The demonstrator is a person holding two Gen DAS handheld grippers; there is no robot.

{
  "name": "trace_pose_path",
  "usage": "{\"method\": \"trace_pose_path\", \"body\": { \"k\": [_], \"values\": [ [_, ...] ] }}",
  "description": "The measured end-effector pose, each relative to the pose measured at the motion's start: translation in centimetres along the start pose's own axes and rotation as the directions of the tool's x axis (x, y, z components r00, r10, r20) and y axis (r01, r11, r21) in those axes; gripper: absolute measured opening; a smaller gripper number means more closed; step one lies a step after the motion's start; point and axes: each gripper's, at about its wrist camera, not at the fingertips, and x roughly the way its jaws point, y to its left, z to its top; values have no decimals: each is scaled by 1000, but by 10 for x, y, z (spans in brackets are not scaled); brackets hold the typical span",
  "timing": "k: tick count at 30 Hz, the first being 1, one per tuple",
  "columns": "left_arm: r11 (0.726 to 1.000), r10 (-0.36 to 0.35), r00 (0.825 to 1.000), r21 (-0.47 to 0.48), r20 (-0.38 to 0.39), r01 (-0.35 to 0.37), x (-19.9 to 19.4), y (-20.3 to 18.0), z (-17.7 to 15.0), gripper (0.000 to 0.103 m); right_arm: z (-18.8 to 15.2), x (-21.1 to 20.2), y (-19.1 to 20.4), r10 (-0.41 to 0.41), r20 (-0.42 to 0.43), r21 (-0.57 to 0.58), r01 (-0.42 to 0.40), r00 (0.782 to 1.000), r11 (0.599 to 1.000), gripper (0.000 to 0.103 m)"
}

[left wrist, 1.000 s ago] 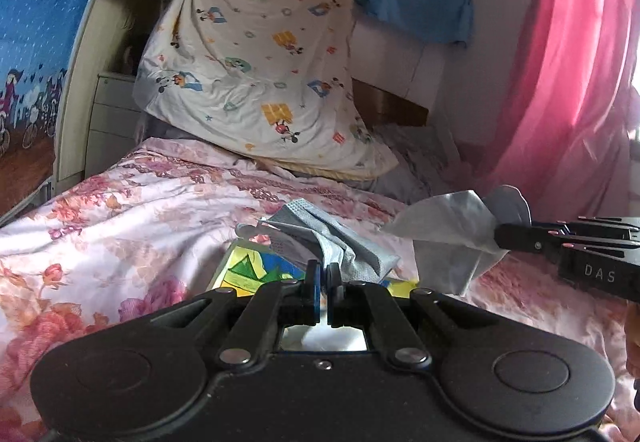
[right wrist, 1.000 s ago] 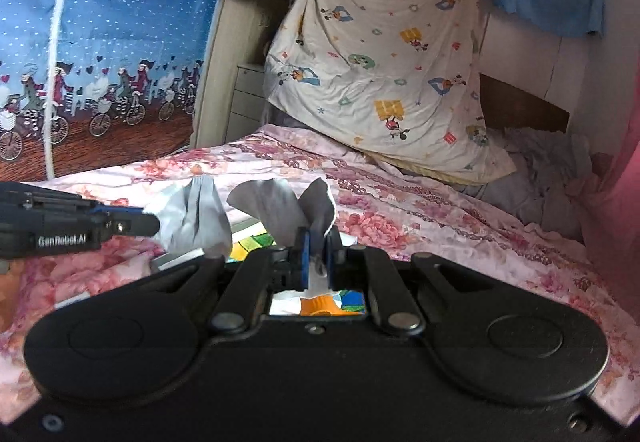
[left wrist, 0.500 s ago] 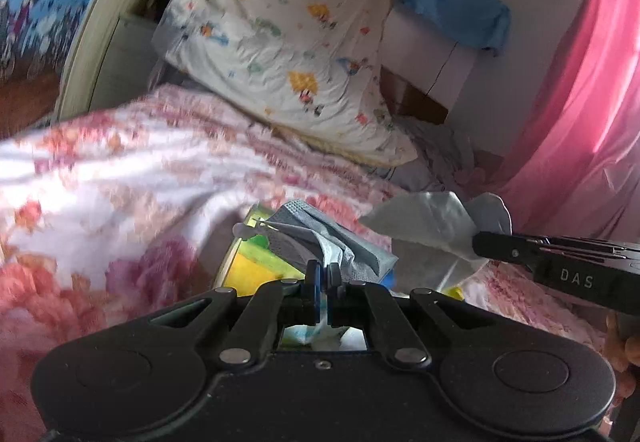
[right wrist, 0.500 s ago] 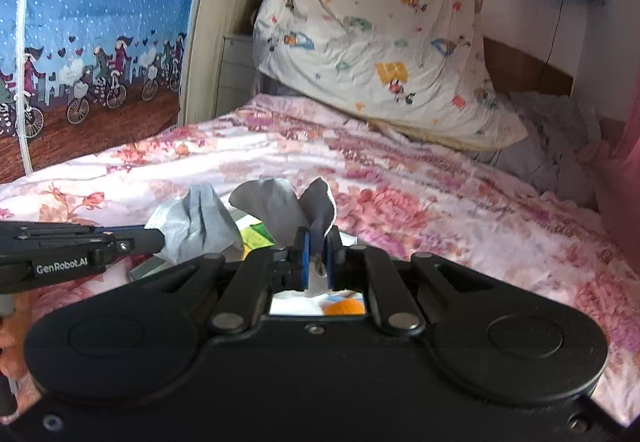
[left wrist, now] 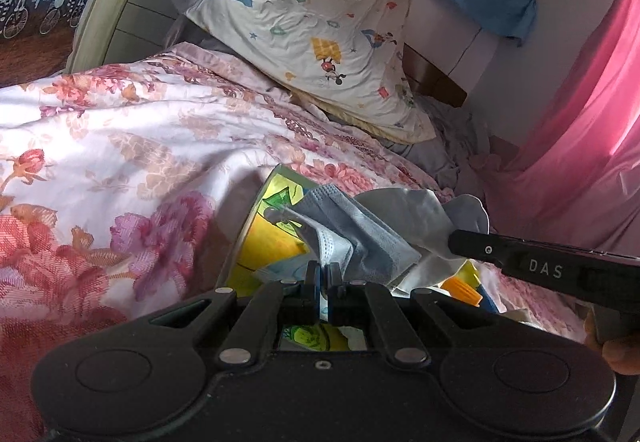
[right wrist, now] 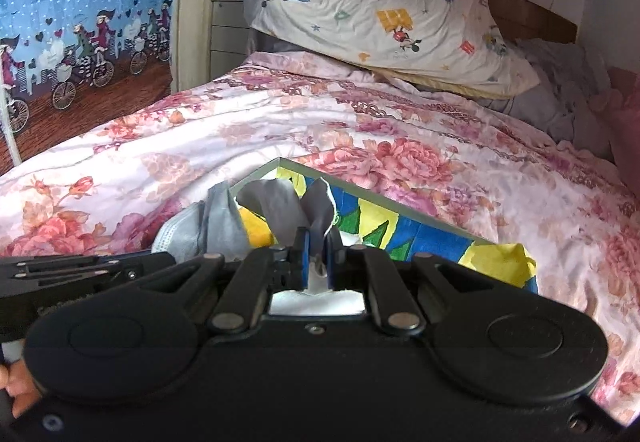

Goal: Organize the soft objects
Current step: 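Lift both grey cloths and carry them over the dinosaur tray, then lower the grey cloths into the tray and open both grippers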

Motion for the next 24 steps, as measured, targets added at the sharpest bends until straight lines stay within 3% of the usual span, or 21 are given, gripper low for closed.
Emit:
{"method": "trace_pose_path", "body": {
  "k": [9, 13, 15, 24],
  "values": [
    [1000, -12, 1000, 9, -24, 12, 13, 2, 3, 7, 5, 24, -15, -54, -25, 98, 56, 998, 994, 5],
    [1000, 18, 998, 13, -54, -17, 23, 3, 4, 10, 0, 28, -16, -55, -32, 97, 58, 998, 994, 6],
    [1000, 29, 998, -1, -64, -29, 25, 5, 5, 18, -2, 30, -15, -54, -32, 86, 57, 998, 995, 6],
    [998, 41, 997, -39, -64, -44, 25, 11, 7, 30, 2, 33, -12, -55, -37, 81, 58, 998, 995, 10]
  ]
}}
